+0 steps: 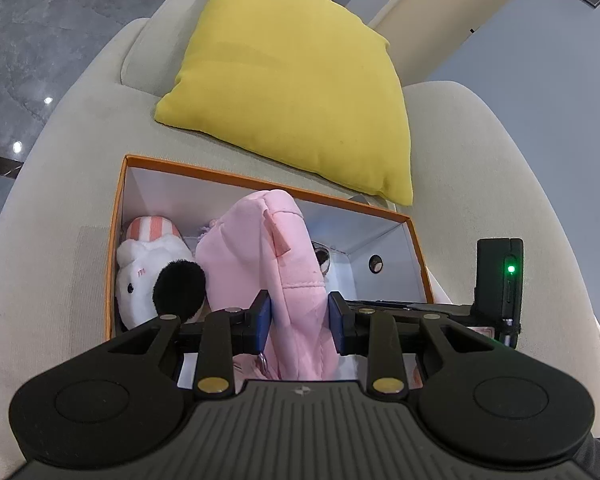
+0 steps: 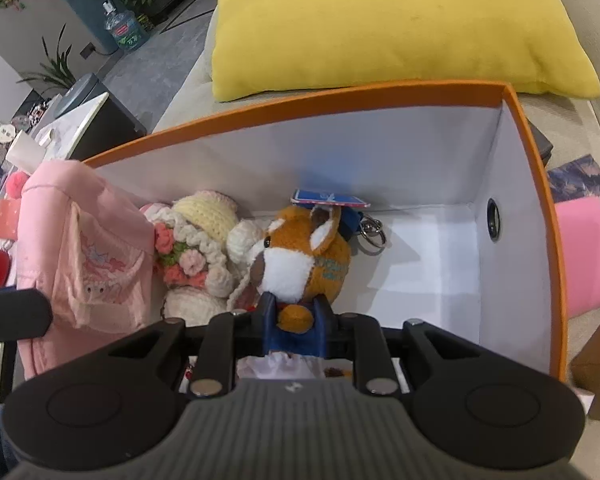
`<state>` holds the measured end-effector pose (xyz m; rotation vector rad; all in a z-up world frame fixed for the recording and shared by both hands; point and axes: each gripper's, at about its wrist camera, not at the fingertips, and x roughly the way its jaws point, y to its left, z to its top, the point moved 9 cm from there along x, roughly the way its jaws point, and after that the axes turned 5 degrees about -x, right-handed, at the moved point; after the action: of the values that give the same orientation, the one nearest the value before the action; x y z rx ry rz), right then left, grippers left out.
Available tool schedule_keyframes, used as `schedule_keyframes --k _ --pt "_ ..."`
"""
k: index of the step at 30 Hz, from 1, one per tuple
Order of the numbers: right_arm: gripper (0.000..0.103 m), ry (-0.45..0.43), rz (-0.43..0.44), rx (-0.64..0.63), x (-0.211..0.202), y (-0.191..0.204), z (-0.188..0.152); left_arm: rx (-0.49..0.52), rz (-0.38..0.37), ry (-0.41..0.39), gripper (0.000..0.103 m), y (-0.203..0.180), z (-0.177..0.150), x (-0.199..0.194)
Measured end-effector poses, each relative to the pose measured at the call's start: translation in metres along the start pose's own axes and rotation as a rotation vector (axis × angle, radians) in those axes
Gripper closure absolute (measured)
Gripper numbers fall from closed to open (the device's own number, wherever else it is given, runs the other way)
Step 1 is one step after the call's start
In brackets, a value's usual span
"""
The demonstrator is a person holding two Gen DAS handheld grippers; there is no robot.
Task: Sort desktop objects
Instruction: 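Lower the pink backpack into the box with the left tool and release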
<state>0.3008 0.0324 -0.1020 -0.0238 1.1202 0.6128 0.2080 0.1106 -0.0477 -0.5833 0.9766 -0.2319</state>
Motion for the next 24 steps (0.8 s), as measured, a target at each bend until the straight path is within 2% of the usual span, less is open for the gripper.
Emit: schedule_keyframes --k 2,9,12,20,24 --pt "0.075 0.001 -0.009 -0.016 -0.001 0.003 0.002 0.004 0.008 -0.002 0.069 -0.001 0.001 0.000" --pt "0.053 -0.017 -0.020 -0.062 -0.012 0.003 0.005 0.021 0.031 -0.032 0.069 -0.010 0.002 -0.012" --pt "0.047 -0.040 -0.029 -0.085 -0.020 0.006 0.009 0.037 0.031 -0.051 0.069 -0.019 0.005 -0.020" --pt "0.045 -0.086 -0.042 -0.162 -0.058 0.005 0.016 0.112 0.000 -0.068 0.068 -0.057 0.013 -0.028" --pt "0.045 -0.101 -0.105 -0.259 -0.082 -0.001 0.018 0.144 -0.019 -0.049 0.069 -0.078 0.015 -0.016"
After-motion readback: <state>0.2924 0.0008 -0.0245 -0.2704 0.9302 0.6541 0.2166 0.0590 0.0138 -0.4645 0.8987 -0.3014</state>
